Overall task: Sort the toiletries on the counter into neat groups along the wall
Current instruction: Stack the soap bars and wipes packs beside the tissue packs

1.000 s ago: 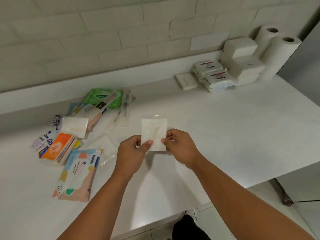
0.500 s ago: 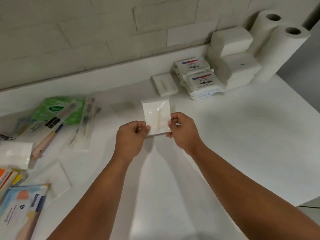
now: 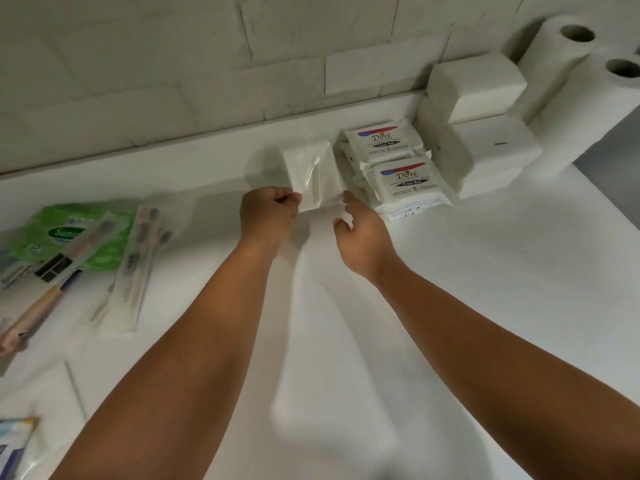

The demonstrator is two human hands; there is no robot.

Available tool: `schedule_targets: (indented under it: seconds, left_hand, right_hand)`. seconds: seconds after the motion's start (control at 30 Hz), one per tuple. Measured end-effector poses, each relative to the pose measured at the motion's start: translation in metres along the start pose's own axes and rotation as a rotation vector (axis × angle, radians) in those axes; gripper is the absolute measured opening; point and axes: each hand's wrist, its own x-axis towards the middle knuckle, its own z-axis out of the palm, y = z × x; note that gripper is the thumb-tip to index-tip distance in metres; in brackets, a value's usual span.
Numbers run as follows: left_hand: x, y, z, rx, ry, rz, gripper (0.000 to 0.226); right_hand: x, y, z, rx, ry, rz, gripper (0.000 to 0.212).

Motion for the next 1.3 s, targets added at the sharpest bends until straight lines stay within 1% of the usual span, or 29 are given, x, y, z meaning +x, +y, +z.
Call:
schedule_targets:
  seconds: [0.07, 0.13, 0.23, 0.3, 0.37, 0.4, 0.43, 0.5, 0.67, 0.87, 0.97, 1.03, 1.1, 1.2, 1.3]
  left_hand:
    - [0.015, 0.002, 0.007, 0.036, 0.001, -0.004, 0.024]
    - [0.026, 0.002, 0.011, 0.049, 0.005, -0.021, 0.015]
    - [0.037, 0.001, 0.021, 0.064, 0.007, -0.06, 0.014]
    - [0.041, 0.001, 0.025, 0.086, 0.009, -0.05, 0.007]
    - [0.044, 0.002, 0.028, 0.118, 0.012, -0.039, 0.01]
    - [0.044, 0.003, 0.029, 0.136, 0.019, -0.032, 0.006]
    - [0.044, 0.003, 0.03, 0.164, 0.028, -0.023, 0.007]
    - [0.043, 0.004, 0.033, 0.213, 0.045, -0.006, 0.017]
    - [0.037, 0.009, 0.035, 0.339, 0.081, 0.012, 0.028]
    - [0.032, 0.012, 0.035, 0.394, 0.091, 0.026, 0.027]
    - [0.03, 0.013, 0.034, 0.392, 0.084, 0.021, 0.027]
    - [0.027, 0.013, 0.031, 0.385, 0.084, 0.029, 0.021]
    - [0.02, 0.014, 0.027, 0.372, 0.091, 0.063, 0.015]
    - [0.003, 0.017, 0.017, 0.353, 0.124, 0.157, 0.022]
    - [-0.02, 0.023, -0.002, 0.307, 0.163, 0.26, 0.017]
  right_hand:
    - [0.006, 0.001, -0.001, -0.063, -0.031, -0.004, 0.057]
    - [0.011, 0.003, 0.0, -0.105, -0.046, -0.017, 0.059]
    - [0.019, 0.008, 0.002, -0.152, -0.068, -0.027, 0.063]
    - [0.024, 0.009, 0.003, -0.174, -0.076, -0.033, 0.065]
    - [0.03, 0.009, 0.003, -0.199, -0.086, -0.035, 0.066]
    - [0.032, 0.009, 0.003, -0.209, -0.097, -0.033, 0.067]
    - [0.034, 0.009, 0.004, -0.213, -0.11, -0.031, 0.068]
    - [0.039, 0.01, 0.004, -0.207, -0.122, -0.023, 0.067]
    - [0.043, 0.012, 0.005, -0.195, -0.134, -0.003, 0.066]
    - [0.043, 0.011, 0.006, -0.182, -0.125, 0.02, 0.06]
    - [0.04, 0.01, 0.003, -0.194, -0.129, 0.005, 0.064]
    - [0.037, 0.007, 0.001, -0.239, -0.152, -0.014, 0.069]
    - [0.032, 0.003, -0.002, -0.282, -0.178, -0.045, 0.07]
    - [0.02, -0.01, -0.005, -0.258, -0.197, -0.106, 0.067]
    - [0.005, -0.026, -0.006, -0.217, -0.126, -0.202, 0.061]
